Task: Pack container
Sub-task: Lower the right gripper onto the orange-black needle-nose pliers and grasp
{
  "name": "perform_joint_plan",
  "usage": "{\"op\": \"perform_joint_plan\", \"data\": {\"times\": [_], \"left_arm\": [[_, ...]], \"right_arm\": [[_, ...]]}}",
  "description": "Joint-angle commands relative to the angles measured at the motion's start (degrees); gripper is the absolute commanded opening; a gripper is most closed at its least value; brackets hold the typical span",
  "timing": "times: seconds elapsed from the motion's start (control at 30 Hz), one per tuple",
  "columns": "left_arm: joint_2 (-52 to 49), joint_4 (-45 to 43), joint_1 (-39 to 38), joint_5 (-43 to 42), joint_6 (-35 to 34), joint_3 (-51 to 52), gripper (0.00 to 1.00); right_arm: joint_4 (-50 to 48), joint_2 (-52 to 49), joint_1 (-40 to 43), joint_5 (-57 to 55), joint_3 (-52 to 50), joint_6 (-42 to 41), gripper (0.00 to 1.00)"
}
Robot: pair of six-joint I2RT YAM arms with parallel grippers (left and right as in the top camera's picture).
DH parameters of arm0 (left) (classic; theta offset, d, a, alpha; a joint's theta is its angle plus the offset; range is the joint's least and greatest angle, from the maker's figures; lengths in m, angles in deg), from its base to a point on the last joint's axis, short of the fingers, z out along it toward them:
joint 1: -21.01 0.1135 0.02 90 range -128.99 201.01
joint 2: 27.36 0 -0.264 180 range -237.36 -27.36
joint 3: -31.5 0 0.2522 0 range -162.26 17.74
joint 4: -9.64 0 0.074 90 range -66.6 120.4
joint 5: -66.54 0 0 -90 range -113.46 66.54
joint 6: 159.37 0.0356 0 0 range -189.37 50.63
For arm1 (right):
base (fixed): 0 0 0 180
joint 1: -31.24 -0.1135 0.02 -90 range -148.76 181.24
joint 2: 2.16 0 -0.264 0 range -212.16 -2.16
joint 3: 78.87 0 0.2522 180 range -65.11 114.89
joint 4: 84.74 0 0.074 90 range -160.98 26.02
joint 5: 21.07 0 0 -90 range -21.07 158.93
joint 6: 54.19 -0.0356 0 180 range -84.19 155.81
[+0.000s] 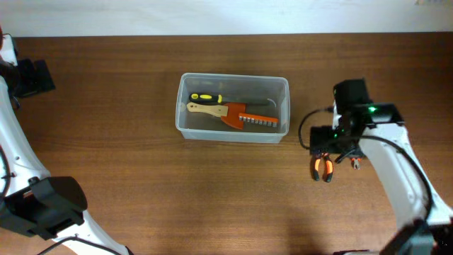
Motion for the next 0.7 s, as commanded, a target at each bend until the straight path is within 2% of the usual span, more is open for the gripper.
{"op": "perform_joint_plan", "data": {"times": [0.0,0.13,0.33,0.47,0.57,0.67], "left_arm": [[1.4,0.0,0.2,-0.4,-0.6,-1.0,0.99],[1.4,0.0,0.2,-0.4,-0.6,-1.0,0.99],[1.4,0.0,0.2,-0.4,-0.6,-1.0,0.99],[1.4,0.0,0.2,-0.4,-0.6,-1.0,0.99],[1.4,0.0,0.2,-0.4,-0.6,-1.0,0.99],[1.4,0.0,0.2,-0.4,-0.6,-1.0,0.99]], "right_arm": [[-1.8,-1.5,2.7,2.3,-1.5,-0.8,0.99],[-2.8,-3.9,6.4,6.7,-1.5,1.4,0.99],[-2.8,-8.3,10.1,7.4,-1.5,1.4,1.0],[-2.8,-11.1,10.0,9.5,-1.5,1.4,0.92],[-3.3,-13.7,9.8,8.4,-1.5,2.7,0.82],[-4.1,-15.9,10.1,6.0,-1.5,2.6,0.79]]}}
